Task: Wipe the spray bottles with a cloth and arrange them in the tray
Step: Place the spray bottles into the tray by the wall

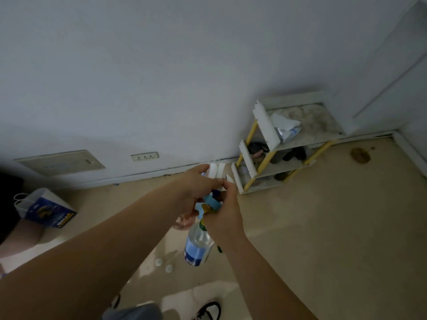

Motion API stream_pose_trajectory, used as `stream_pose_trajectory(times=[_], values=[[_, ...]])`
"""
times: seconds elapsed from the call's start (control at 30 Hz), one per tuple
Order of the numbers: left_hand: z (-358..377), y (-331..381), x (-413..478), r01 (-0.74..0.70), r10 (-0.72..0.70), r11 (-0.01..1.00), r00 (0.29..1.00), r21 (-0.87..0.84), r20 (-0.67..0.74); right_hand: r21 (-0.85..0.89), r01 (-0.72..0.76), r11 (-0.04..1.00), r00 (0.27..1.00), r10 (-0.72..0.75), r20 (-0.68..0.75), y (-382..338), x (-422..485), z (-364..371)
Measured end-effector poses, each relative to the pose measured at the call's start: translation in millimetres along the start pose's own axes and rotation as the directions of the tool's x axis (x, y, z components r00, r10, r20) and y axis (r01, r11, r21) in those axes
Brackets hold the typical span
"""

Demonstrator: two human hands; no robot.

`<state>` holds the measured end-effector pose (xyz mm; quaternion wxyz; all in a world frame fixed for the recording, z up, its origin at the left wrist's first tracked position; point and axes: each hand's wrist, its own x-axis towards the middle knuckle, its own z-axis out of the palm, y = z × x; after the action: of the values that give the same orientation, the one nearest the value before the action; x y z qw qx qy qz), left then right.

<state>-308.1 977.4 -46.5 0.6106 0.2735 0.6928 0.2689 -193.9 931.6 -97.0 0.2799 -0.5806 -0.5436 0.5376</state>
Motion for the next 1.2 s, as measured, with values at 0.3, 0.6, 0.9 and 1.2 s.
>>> stream_pose_trajectory(times=[0.3, 0.6, 0.9, 1.2], values=[[95.2, 80.1, -40.4, -0.003, 0.004, 1.0, 0.996, -0.007, 0.093, -0.098, -0.027, 0.995, 0.998, 0.022, -0.054, -45.7, -18.4, -127.3], [171.6, 157.8, -10.7, -0.033, 0.048, 0.996, 0.982, -0.08, 0.183, -0.198, -0.002, 0.98, 0.996, -0.016, -0.085, -74.9, 28.2, -235.7], [225.4, 243.0, 68.0, -0.012, 0.043, 0.987, 0.981, -0.163, 0.188, -0.305, 0.01, 0.952, 0.999, -0.022, -0.036, -109.8, 129.1, -324.7], [275.8, 347.5, 149.3, -0.146, 0.156, 0.987, 0.969, -0.069, 0.19, -0.302, 0.079, 0.95, 0.988, -0.115, -0.101, -126.0, 244.5, -399.9]])
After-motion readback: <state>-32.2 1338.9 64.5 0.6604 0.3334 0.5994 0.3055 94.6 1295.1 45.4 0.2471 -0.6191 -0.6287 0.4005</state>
